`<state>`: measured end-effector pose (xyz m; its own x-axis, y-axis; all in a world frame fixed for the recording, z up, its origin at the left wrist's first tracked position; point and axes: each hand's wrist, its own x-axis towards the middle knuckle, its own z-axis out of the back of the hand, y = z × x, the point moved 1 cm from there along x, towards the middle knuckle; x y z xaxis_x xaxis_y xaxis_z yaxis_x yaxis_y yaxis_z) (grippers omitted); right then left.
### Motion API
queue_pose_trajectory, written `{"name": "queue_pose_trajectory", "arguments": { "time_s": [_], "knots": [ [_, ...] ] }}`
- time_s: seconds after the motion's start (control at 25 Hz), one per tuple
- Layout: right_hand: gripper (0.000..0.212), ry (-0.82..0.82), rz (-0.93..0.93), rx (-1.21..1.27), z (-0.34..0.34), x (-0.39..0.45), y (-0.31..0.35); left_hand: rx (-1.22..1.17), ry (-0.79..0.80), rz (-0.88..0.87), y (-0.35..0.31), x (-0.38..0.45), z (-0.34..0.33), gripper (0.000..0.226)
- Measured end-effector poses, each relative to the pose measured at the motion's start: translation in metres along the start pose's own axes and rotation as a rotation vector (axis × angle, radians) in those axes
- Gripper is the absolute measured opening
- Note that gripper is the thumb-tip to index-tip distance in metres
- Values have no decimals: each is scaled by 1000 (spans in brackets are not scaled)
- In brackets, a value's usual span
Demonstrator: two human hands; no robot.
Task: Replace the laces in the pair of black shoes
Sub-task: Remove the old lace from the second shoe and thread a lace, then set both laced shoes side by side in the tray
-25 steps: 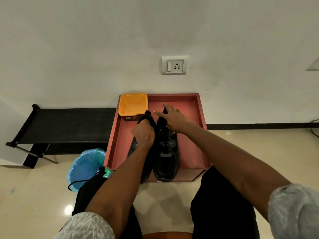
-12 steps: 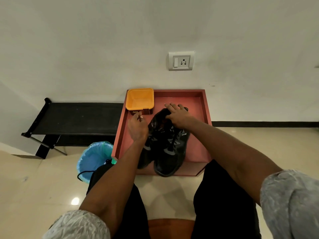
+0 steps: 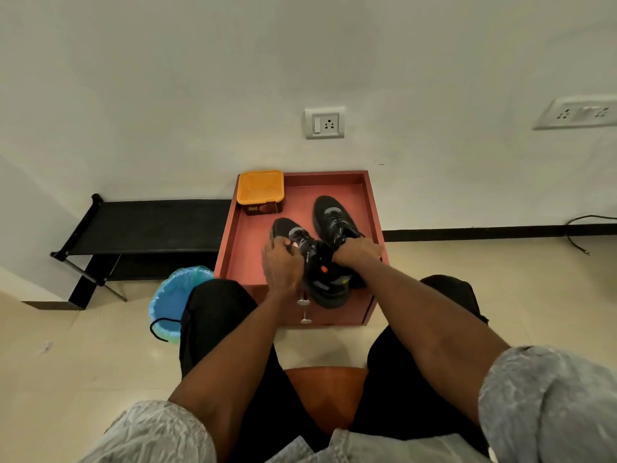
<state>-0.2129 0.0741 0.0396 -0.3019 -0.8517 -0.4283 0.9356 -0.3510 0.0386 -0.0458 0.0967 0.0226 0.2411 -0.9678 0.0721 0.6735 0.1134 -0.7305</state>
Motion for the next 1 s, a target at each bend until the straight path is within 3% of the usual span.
{"name": "queue_pose_trajectory", "arguments": {
  "time_s": [0.12,0.28,0.4,0.48,0.56,0.68,0.8,1.0],
  "knots": [
    [49,19,-74,285,-14,-21,2,44,164,-47,3,-35,-7,29],
    [42,5,59,381,-31,-36,1,328,283,-1,18,-66,-23,54],
    [49,-105,40,435,-44,-40,1,262,338,165,22,-66,-25,48],
    [47,-129,69,417,-48,-34,3,224,388,142,18,-51,-25,44],
    [44,-107,100,433,-46,-16,5,231,399,107,13,-28,-29,44],
    [47,-93,83,472,-28,23,9,296,440,191,5,25,-51,52],
    [51,-25,43,457,-21,60,17,396,604,181,4,77,-78,53],
    [37,102,62,357,-10,67,25,526,783,216,6,95,-77,55]
  ]
}}
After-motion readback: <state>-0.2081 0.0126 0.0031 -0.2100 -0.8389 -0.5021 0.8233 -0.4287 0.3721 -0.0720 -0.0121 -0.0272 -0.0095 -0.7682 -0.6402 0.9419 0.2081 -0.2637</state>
